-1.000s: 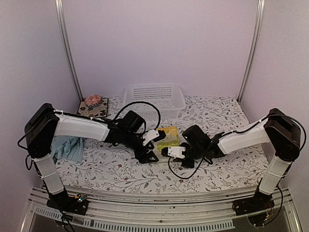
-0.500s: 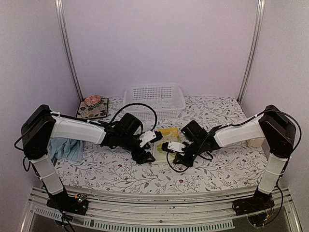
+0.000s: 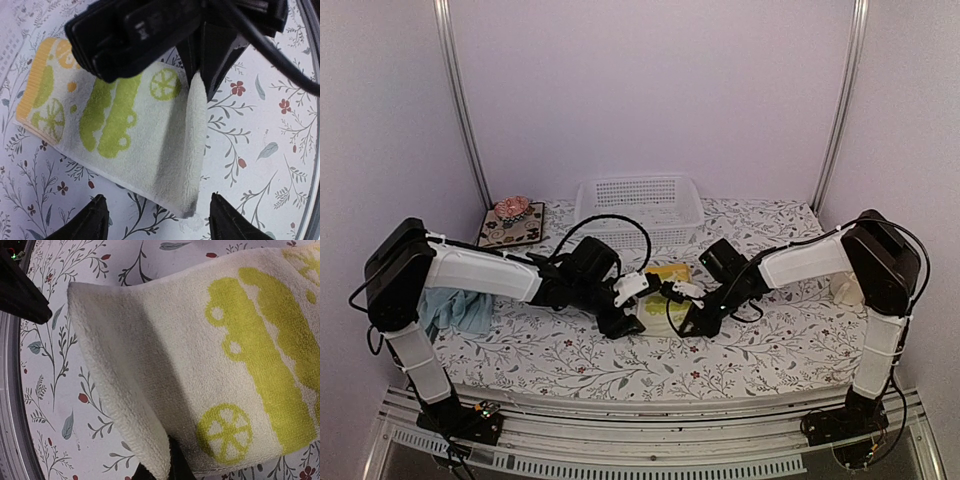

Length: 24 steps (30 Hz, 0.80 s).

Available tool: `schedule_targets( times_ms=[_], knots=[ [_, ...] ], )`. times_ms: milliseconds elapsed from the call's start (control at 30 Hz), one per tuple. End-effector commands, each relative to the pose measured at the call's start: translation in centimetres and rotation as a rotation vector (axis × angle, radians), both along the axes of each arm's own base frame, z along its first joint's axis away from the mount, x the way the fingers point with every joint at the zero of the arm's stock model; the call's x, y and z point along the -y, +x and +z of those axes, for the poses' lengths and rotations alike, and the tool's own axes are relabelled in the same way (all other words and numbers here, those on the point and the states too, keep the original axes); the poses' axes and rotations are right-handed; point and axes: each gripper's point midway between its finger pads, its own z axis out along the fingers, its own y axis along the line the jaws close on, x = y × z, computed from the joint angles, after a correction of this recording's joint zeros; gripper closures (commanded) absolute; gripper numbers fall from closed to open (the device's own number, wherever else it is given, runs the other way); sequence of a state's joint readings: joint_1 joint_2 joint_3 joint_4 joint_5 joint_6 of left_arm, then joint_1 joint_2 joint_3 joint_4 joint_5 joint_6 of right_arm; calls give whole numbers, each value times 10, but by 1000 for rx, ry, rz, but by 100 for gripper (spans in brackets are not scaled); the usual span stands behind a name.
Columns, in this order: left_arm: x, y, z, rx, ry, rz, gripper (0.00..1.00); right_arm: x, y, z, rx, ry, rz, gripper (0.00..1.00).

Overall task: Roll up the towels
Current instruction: Roll the towel at the center of the board.

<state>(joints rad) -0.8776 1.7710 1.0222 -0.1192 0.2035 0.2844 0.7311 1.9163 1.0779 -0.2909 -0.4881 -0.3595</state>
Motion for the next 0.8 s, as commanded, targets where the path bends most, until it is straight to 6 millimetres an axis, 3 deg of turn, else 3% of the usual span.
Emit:
schedule_targets(
  times_ms=[0, 433, 567, 767],
  knots=[
    [10, 1, 15, 65, -32, -8, 32, 12, -2, -9, -149, -17, -74, 93],
    [30, 25, 9, 70, -51, 60, 37, 13, 2, -14, -176, -43, -89, 91],
    [34, 21, 7, 48, -61, 35, 37, 14, 6, -16, -184, -49, -99, 90],
    [39, 8, 21, 38, -119, -32, 36, 14, 10, -18, -207, -48, -113, 90]
  ],
)
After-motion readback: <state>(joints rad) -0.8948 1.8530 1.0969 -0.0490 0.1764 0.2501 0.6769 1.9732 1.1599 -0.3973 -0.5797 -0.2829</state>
